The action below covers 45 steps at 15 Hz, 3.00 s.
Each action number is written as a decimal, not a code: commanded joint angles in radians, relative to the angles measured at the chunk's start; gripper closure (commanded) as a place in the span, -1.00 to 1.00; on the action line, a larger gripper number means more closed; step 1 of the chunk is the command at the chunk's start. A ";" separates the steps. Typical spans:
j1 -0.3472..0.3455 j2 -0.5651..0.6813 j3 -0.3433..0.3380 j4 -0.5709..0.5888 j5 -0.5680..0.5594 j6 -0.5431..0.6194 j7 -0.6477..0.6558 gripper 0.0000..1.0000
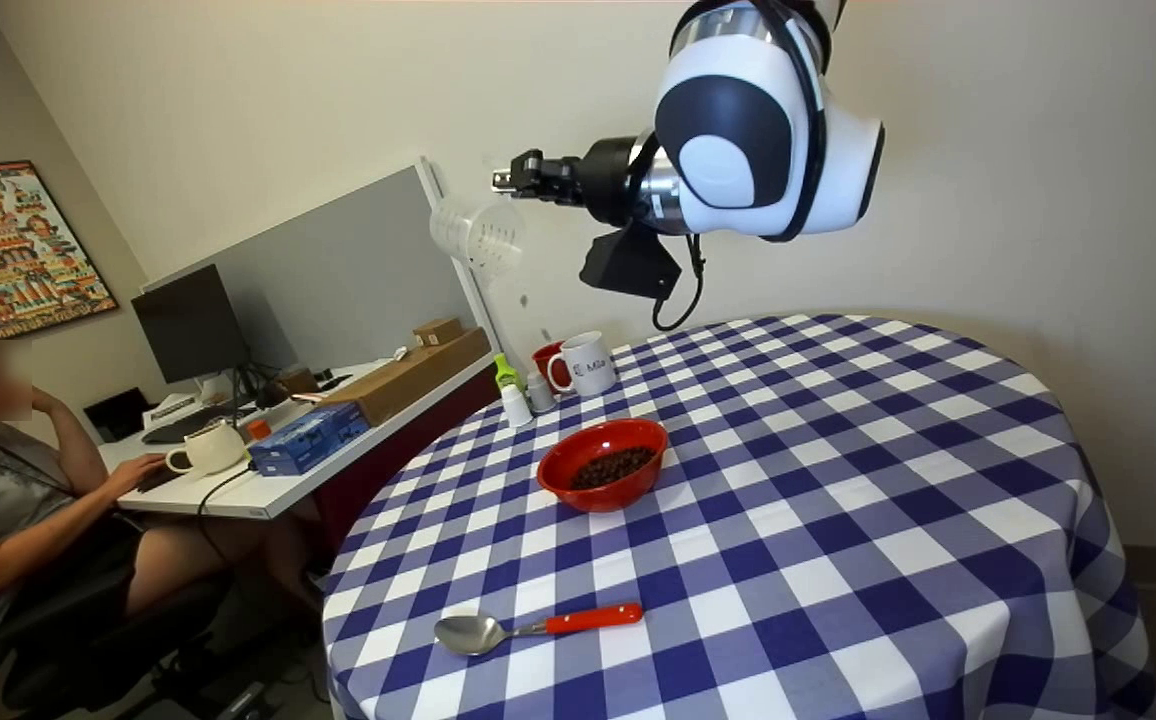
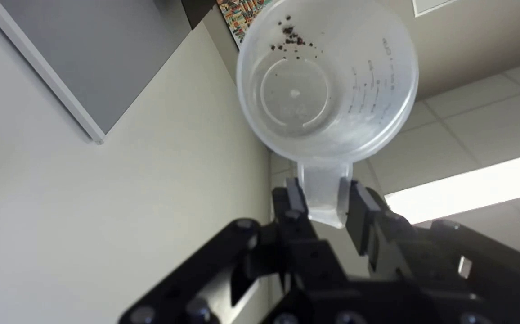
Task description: Pour the contents in the clear jug into the red bowl
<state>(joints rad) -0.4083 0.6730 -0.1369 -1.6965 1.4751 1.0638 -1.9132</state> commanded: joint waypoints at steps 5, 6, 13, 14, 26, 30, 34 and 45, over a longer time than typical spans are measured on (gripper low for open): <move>0.018 0.017 -0.033 0.034 0.031 -0.052 0.076 0.85; 0.030 0.010 -0.044 0.035 0.013 -0.033 0.066 0.85; 0.157 -0.101 -0.067 0.016 -0.219 0.172 0.002 0.85; 0.178 -0.126 -0.058 0.003 -0.247 0.203 -0.015 0.85; 0.427 -0.332 0.115 -0.248 -0.639 0.705 -0.220 0.85; 0.461 -0.337 0.173 -0.287 -0.765 0.865 -0.263 0.85; 0.470 -0.346 0.216 -0.309 -0.932 0.962 -0.278 0.85; 0.461 -0.319 0.328 -0.459 -1.197 1.532 -0.406 0.86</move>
<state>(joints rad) 0.0600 0.3581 0.1655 -2.1054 0.3348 2.4502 -2.2694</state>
